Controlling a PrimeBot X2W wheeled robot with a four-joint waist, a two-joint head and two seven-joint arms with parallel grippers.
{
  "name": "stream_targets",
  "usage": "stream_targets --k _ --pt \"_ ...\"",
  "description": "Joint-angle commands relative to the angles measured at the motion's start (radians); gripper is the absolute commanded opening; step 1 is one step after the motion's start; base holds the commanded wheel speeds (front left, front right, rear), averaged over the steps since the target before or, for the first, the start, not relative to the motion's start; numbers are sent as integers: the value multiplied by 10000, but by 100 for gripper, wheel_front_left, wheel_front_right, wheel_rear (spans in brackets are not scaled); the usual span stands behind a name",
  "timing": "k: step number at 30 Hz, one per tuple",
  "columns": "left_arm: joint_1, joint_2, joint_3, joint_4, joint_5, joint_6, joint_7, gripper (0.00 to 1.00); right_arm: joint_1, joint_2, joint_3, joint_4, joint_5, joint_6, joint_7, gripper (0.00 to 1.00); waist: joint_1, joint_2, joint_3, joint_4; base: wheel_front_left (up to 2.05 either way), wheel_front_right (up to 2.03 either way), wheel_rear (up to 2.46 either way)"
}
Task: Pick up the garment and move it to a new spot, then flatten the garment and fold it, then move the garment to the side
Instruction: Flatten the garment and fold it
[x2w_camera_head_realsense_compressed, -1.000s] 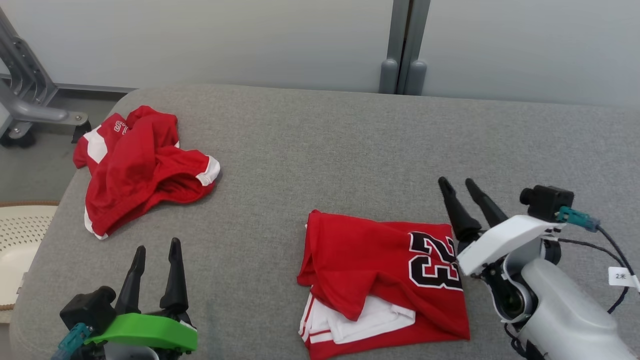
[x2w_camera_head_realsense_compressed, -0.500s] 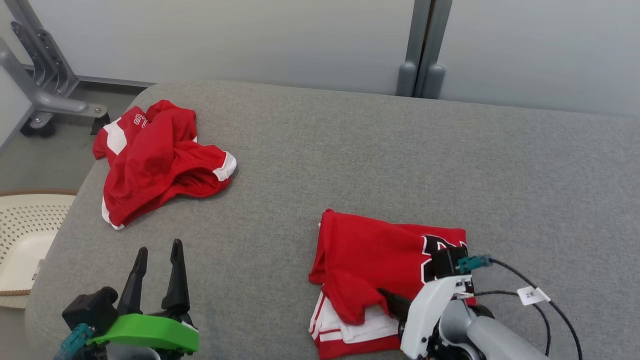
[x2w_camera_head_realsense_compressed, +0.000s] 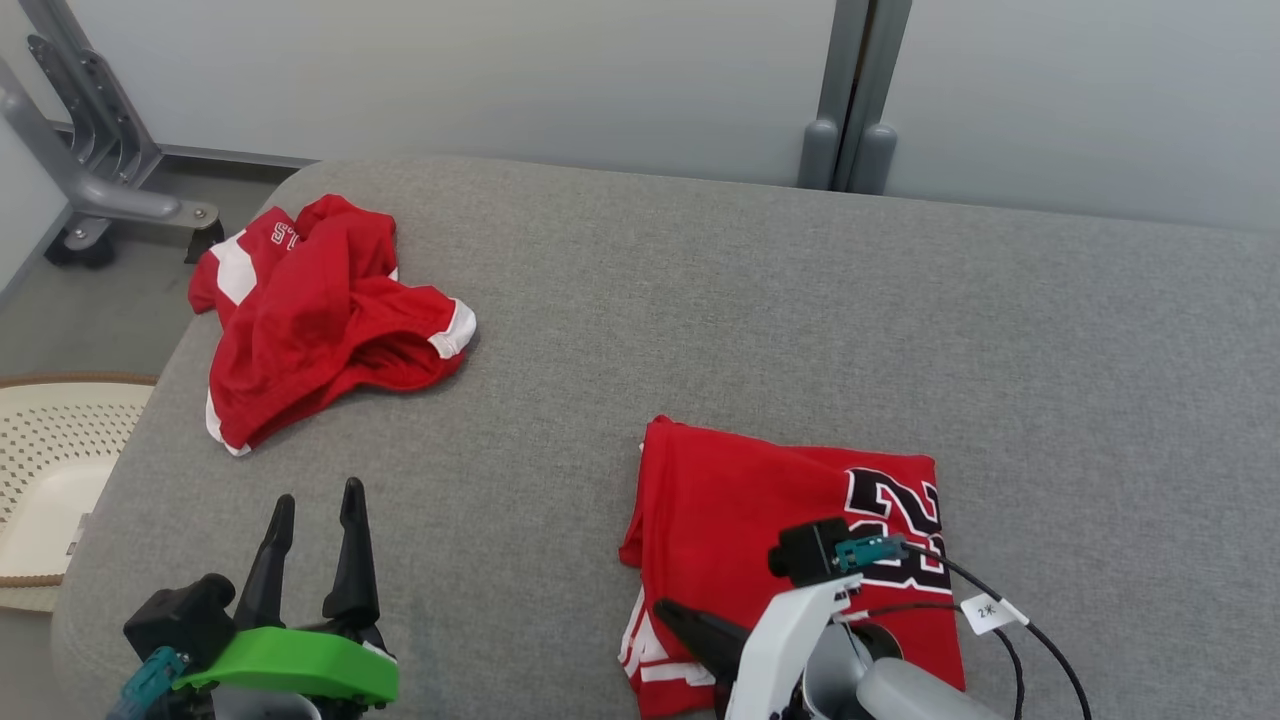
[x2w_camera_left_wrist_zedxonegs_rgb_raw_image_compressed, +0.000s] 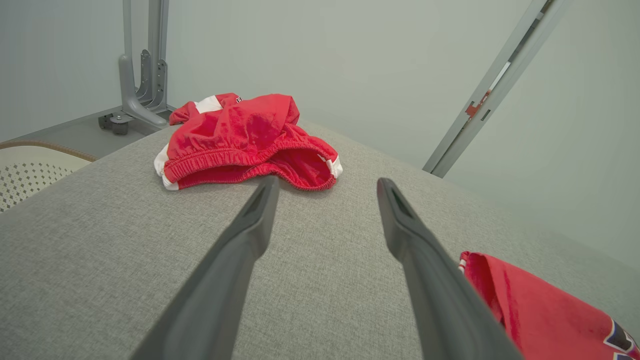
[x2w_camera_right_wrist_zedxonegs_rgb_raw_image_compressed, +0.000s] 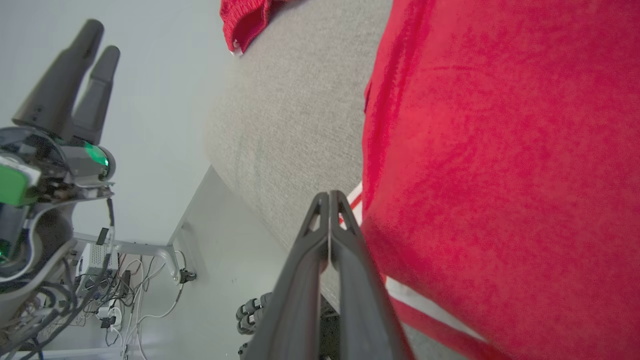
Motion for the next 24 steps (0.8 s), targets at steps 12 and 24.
stream_targets --k 12,24 --pt "87 -36 146 -138 129 -35 3 100 -804 -1440 -458 -1330 42 3 -3167 9 -1 0 -228 -383 0 0 0" --pt "225 -107 373 -950 374 -35 3 100 -640 -2462 -2934 -1496 -690 3 -3804 100 -1 0 -336 -1130 0 0 0"
